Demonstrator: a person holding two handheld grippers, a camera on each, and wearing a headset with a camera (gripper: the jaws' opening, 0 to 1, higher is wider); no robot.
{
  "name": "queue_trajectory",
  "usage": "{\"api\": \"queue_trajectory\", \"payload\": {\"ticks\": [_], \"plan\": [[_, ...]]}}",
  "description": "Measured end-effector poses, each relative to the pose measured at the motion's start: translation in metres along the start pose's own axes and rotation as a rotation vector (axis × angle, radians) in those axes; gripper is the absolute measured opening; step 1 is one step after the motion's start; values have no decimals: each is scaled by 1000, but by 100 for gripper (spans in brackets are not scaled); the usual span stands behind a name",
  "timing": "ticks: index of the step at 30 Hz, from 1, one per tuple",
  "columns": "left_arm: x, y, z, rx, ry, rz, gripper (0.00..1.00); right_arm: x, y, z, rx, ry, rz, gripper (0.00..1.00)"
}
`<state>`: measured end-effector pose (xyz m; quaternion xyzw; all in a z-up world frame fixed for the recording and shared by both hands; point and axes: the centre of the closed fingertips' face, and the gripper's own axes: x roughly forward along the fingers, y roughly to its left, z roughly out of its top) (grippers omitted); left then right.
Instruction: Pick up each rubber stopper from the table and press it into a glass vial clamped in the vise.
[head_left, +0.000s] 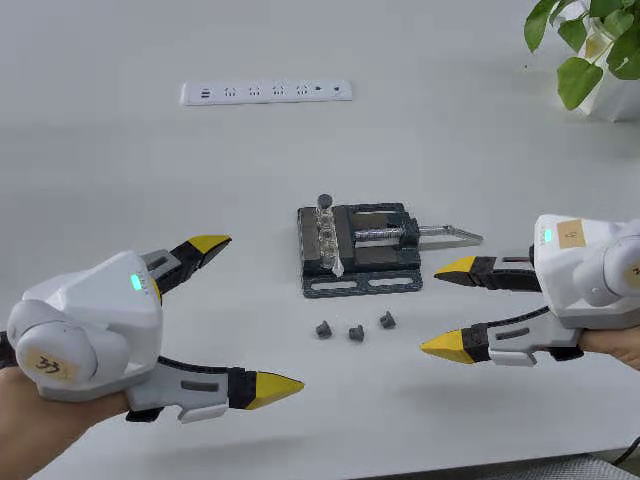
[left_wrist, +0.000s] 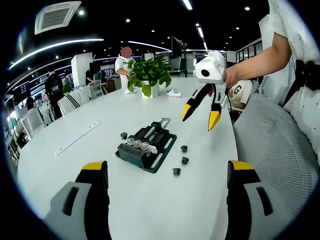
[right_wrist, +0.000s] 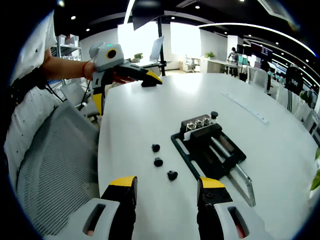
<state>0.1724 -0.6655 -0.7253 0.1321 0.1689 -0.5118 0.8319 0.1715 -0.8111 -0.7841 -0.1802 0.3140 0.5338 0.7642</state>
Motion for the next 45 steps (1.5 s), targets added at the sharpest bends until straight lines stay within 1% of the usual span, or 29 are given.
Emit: {"api": "queue_trajectory", "payload": {"ticks": [5,6,8,13,17,19,21,24,29,30,36,40,45], "plan": [[0,1,1,-4,-1,4,99,12,2,-6,14,14,-8,32],[0,0,2,-6,-2,2,99,15,2,-7,7,19,-18,30],[0,0,2,-5,-1,1,99,19,4,-8,9,28,-23,26],[1,1,3,-9,-2,0,99,32,3,-15,-4,64,-43,20],[2,1,2,-10,-2,0,99,40,-3,-17,10,68,-63,17],[2,2,2,-12,-2,-1,99,43,-8,-17,18,67,-81,14],[2,2,1,-13,0,-3,99,46,-10,-17,32,62,-82,13],[3,2,0,-16,1,-3,99,51,-10,-17,29,66,-78,12],[4,2,-1,-19,1,-5,98,56,-14,-19,31,71,-90,7],[4,2,-1,-19,0,-5,98,55,-13,-18,31,71,-92,6],[5,2,-2,-24,-2,-5,98,58,-11,-18,35,79,-89,4],[5,3,-2,-24,-2,-6,98,58,-14,-18,38,81,-99,1],[6,3,-3,-25,1,-9,98,57,-15,-19,36,84,-101,0]]}}
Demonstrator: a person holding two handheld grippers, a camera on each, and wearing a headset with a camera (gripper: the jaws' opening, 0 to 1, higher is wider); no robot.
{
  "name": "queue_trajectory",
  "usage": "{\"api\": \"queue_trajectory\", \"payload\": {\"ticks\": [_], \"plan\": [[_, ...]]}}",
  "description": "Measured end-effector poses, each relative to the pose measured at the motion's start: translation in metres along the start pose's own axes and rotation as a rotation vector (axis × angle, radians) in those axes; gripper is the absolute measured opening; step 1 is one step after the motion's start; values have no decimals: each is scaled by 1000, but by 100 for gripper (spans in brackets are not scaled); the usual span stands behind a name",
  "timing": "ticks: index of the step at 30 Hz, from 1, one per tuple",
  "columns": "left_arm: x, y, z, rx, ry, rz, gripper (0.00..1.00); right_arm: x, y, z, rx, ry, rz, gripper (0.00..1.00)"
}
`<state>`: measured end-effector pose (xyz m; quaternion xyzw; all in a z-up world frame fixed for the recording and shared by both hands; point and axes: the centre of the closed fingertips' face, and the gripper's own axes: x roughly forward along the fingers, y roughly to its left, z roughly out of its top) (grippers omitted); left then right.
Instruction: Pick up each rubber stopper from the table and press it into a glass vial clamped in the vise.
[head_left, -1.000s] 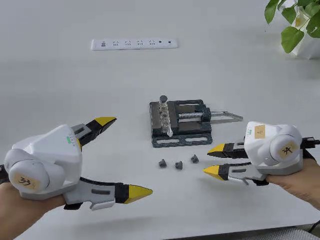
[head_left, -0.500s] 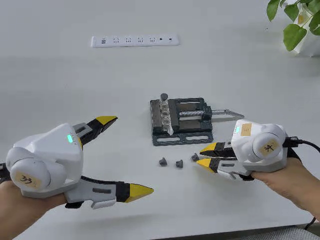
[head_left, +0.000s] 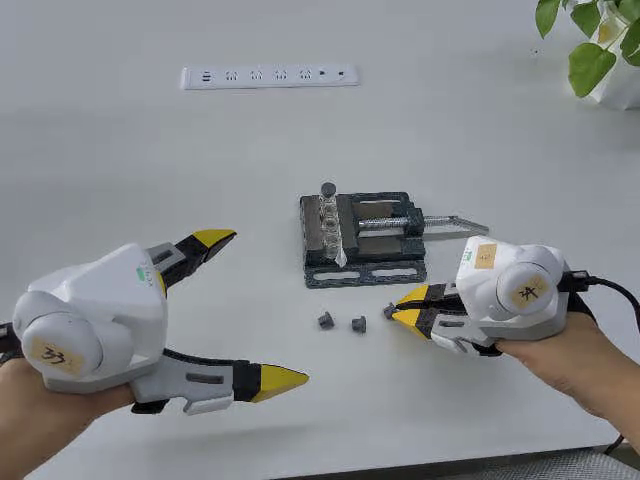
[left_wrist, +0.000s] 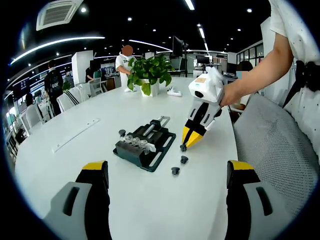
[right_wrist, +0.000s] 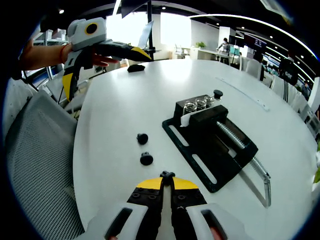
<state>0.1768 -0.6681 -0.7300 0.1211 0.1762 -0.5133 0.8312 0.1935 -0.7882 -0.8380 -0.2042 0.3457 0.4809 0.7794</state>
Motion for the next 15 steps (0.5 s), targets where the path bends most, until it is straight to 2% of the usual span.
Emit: {"api": "queue_trajectory", "payload": {"ticks": [15], "plan": [[4,4,-2,3,-12,-3,98,-2,-2,-1,11,6,-24,0]]}}
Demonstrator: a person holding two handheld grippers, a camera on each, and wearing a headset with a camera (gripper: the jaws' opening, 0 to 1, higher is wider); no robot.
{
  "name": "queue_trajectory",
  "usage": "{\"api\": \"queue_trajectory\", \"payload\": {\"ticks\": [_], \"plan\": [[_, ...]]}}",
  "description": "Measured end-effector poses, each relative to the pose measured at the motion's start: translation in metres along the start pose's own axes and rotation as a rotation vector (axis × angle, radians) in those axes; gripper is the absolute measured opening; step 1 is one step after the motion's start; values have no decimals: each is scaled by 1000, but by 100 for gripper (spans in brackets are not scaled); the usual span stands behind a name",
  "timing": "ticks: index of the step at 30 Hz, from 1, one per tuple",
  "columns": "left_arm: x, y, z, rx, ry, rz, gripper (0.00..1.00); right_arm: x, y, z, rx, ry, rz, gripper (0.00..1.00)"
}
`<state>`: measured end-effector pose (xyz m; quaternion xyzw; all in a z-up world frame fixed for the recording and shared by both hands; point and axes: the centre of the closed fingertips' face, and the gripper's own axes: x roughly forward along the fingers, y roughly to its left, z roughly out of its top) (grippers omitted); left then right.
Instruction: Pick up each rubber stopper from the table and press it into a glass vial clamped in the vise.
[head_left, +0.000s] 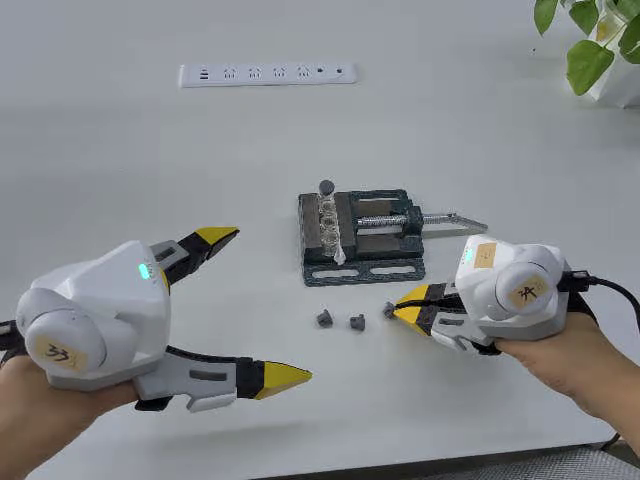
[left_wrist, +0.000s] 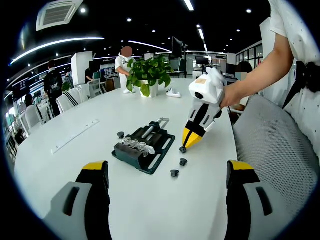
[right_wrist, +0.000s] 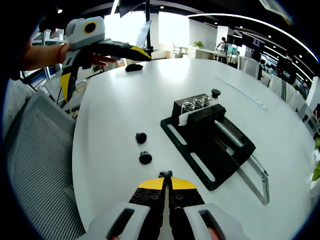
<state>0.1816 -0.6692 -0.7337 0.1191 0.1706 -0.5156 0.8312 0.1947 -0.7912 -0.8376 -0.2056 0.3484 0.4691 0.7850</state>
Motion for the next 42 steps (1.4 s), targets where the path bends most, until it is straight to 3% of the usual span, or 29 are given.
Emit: {"api": "queue_trajectory", "payload": {"ticks": [7,15,22,26,35,42], "plan": [[2,0,6,12,-13,18,94,-17,3,17,49,-54,-24,0],[7,-5,26,25,-54,41,82,-49,12,61,168,-205,-42,0],[13,-9,43,3,-83,59,65,-74,25,96,219,-292,-60,0],[15,-14,54,22,-106,65,51,-84,32,112,254,-335,-58,0],[18,-23,74,49,-153,53,29,-92,40,130,280,-379,-47,0],[21,-28,79,62,-159,45,23,-93,45,137,307,-407,-36,0]]}}
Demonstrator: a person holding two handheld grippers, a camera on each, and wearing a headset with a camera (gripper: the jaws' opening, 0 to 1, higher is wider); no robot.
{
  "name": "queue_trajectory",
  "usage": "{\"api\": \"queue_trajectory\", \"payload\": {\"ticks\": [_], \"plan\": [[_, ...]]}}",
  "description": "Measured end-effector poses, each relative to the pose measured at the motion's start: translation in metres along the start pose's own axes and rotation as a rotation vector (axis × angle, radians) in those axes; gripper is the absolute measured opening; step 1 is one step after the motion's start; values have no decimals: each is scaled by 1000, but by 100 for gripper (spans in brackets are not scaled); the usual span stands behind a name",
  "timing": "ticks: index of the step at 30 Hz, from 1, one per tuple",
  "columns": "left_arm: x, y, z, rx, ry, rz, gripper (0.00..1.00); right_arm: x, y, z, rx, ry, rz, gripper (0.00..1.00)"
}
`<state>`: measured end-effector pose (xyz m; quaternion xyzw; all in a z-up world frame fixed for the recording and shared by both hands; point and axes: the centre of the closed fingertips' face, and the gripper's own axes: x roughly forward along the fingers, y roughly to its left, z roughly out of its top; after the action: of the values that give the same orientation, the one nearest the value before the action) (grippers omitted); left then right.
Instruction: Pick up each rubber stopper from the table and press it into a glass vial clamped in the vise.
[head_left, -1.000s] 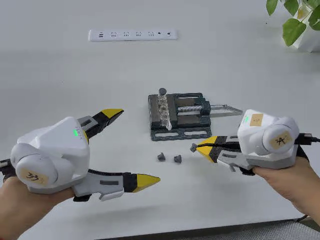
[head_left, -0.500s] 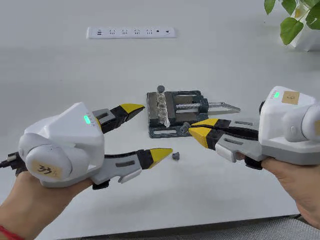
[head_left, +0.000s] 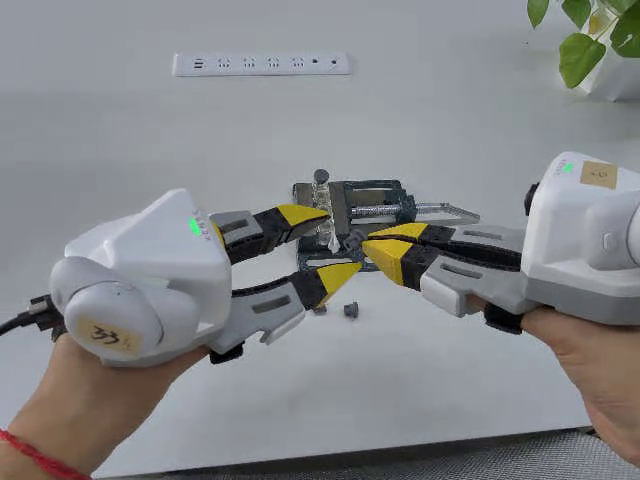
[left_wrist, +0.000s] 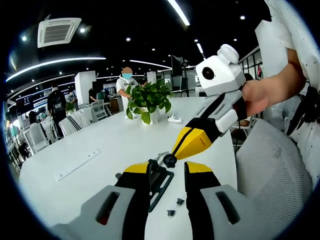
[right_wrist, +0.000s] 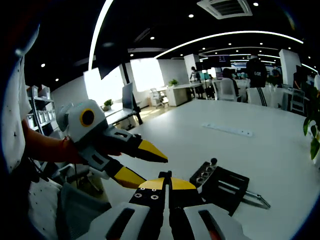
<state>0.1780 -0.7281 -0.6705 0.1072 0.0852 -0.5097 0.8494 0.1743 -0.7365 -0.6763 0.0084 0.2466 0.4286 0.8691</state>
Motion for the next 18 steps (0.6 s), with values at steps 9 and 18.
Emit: {"api": "queue_trajectory", "payload": {"ticks": [9,18], "plan": [[0,-3,4,5,-13,-8,10,-1,1,2,7,-10,3,0],[0,-2,6,-1,-13,-9,7,0,2,4,20,-20,3,0]]}}
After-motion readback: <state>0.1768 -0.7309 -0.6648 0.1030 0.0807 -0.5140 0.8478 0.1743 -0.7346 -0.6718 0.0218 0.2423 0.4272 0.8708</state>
